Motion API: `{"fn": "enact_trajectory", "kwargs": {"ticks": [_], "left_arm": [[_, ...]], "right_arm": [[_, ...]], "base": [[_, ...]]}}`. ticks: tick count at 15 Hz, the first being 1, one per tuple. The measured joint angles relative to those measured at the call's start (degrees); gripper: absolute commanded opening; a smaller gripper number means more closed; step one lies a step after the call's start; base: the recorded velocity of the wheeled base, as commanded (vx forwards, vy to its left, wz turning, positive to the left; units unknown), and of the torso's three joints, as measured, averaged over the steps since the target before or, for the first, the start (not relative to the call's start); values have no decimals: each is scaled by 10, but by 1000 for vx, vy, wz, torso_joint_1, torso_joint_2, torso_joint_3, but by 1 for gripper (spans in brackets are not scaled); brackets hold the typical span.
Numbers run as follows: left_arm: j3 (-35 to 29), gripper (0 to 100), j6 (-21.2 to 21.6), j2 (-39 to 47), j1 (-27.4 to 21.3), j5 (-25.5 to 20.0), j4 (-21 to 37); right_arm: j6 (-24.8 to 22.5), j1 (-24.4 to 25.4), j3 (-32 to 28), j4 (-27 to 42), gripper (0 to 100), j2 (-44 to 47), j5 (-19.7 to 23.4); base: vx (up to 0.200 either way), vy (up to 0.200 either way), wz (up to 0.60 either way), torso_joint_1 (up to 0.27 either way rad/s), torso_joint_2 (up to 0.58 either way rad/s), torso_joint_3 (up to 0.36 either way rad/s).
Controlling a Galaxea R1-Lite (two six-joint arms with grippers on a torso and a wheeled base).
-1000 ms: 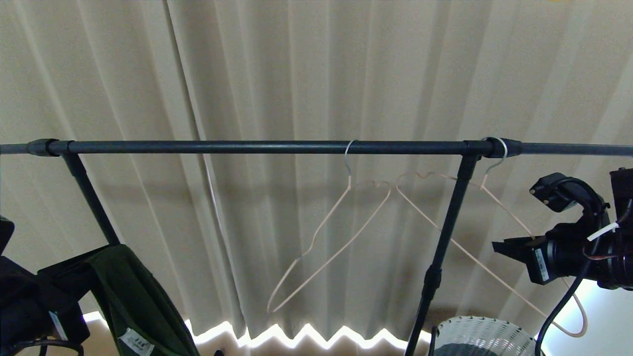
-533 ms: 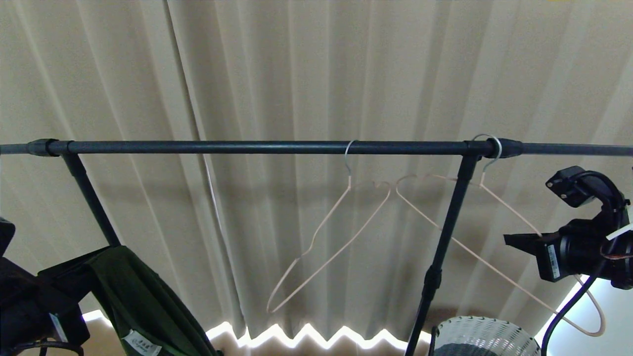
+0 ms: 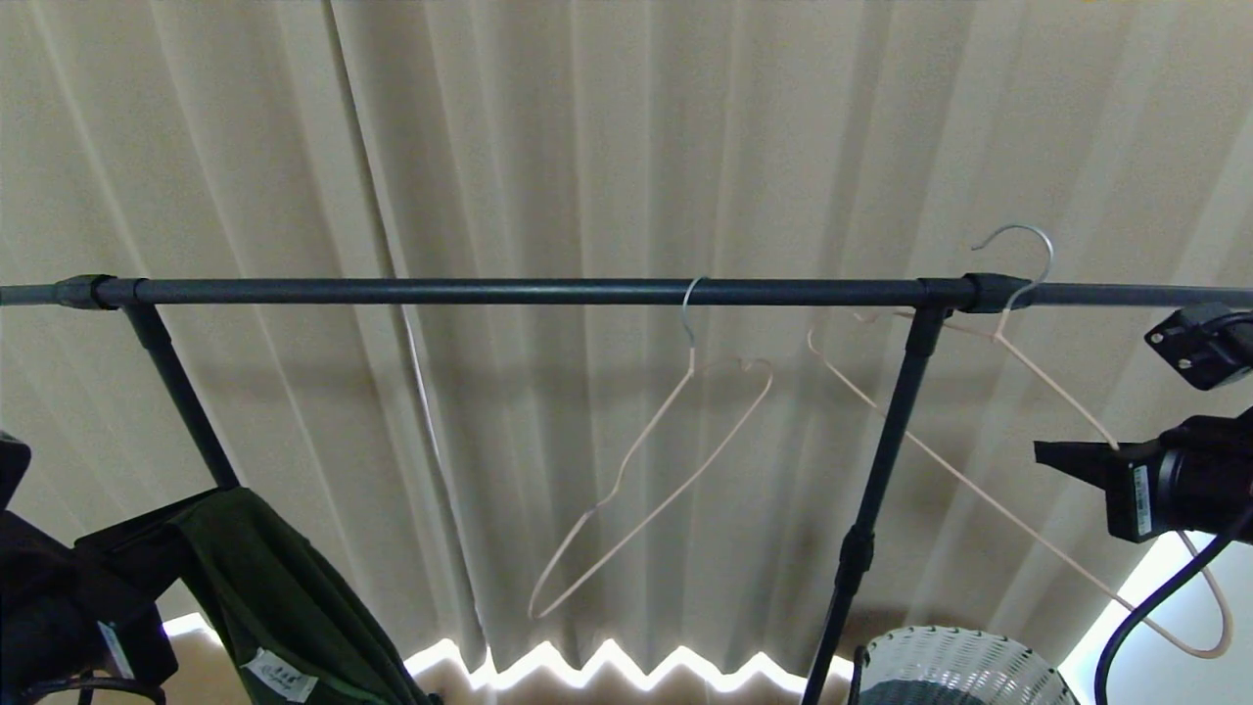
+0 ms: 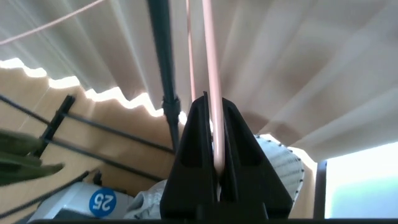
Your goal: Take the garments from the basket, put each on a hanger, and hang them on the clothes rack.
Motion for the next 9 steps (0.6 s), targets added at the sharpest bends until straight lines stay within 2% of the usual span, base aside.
{"fn": "enact_trajectory", "kwargs": {"ticks": [9], "left_arm": [[8, 0, 11, 0, -1, 0, -4]], "right_arm": [[0, -20, 30, 1, 0, -55, 0]], "base": [[0, 0, 0, 0, 0, 0]]}}
